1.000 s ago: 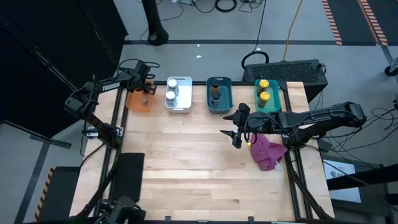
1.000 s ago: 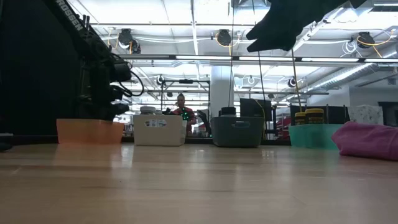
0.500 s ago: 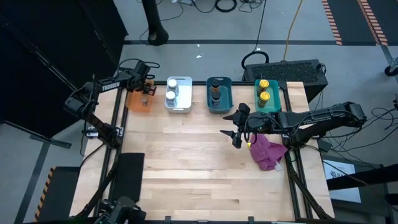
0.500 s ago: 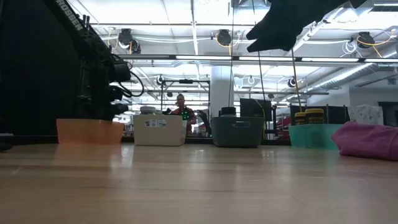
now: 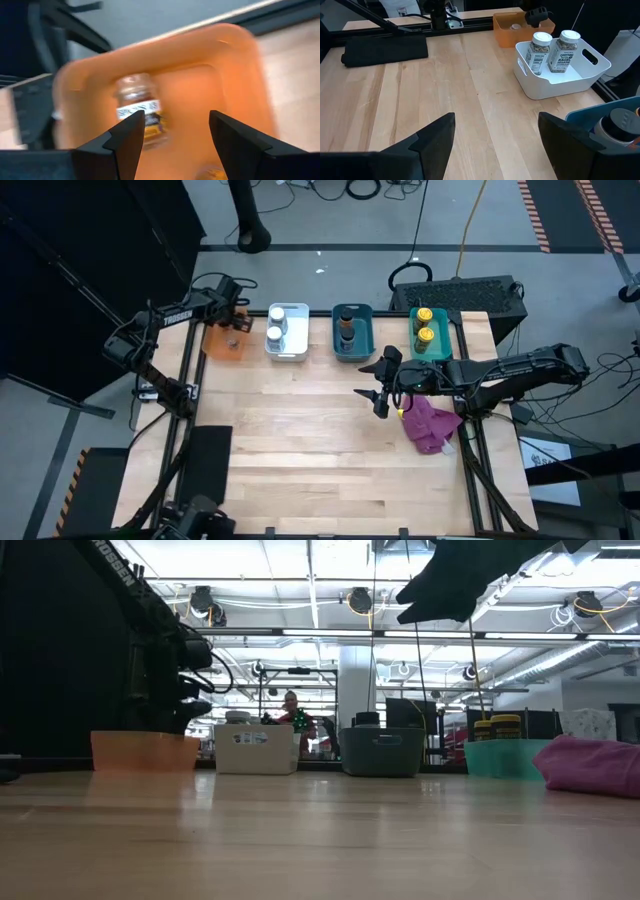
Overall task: Sort spices by type
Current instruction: Put the brown seasoning bottle into the orange bin
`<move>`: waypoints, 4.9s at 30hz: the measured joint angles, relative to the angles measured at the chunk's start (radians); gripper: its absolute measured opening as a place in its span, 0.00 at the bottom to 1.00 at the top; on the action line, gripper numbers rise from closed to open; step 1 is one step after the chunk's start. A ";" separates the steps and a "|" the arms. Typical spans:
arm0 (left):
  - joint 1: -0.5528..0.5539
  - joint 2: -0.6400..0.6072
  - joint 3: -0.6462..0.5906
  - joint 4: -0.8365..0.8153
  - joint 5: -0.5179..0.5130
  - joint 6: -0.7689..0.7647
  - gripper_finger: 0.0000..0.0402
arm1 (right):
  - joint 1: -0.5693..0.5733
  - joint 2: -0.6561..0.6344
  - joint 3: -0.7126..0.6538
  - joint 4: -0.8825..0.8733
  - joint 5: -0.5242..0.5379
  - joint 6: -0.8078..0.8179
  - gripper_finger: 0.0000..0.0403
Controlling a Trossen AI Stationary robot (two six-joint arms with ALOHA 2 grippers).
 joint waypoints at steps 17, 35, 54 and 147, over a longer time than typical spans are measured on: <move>-0.007 0.000 0.001 0.023 -0.162 -0.113 0.57 | 0.000 0.000 0.000 -0.015 0.000 0.000 0.66; -0.001 0.000 0.001 0.026 -0.031 -0.132 0.57 | 0.000 0.000 0.000 -0.024 0.000 0.006 0.66; -0.001 0.000 0.001 -0.009 -0.001 -0.169 0.48 | 0.000 0.000 0.000 -0.052 -0.001 0.027 0.66; -0.012 0.158 0.128 -0.162 -0.102 -0.286 0.40 | 0.002 0.000 0.000 -0.076 -0.004 0.026 0.66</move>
